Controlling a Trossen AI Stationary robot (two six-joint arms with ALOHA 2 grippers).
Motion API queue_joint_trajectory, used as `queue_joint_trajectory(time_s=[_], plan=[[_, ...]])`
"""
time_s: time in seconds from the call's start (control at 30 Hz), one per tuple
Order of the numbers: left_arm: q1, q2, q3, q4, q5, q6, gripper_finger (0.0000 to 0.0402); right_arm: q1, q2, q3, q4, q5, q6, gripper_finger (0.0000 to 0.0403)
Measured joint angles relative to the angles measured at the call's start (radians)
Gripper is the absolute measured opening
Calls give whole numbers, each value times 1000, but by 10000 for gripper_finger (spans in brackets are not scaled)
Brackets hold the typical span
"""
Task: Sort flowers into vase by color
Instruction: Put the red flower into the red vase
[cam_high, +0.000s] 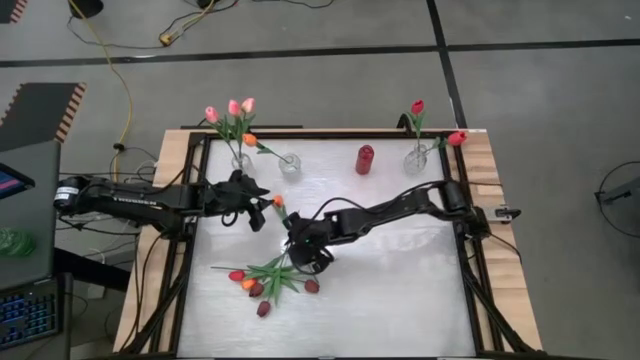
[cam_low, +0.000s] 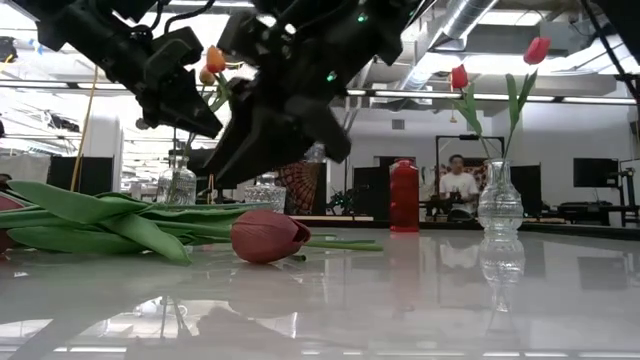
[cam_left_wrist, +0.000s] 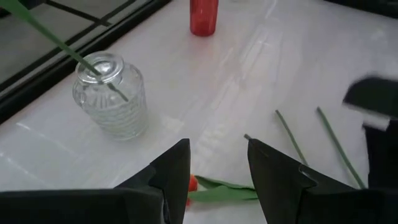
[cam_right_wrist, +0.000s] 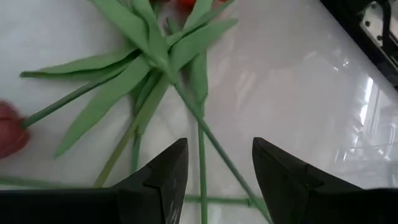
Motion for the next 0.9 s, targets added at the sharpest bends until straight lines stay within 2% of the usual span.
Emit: queue_joint_trajectory(time_s=[0.53, 0.67, 0.9], plan=[[0, 0, 0, -2, 1, 1, 149, -14, 84, 26, 20, 58, -49, 201], [0, 0, 0, -2, 0, 1, 149, -25, 99, 24, 21, 60, -48, 181], [0, 0, 0, -3, 0, 5, 148, -30, 102, 24, 13, 61, -49, 124]])
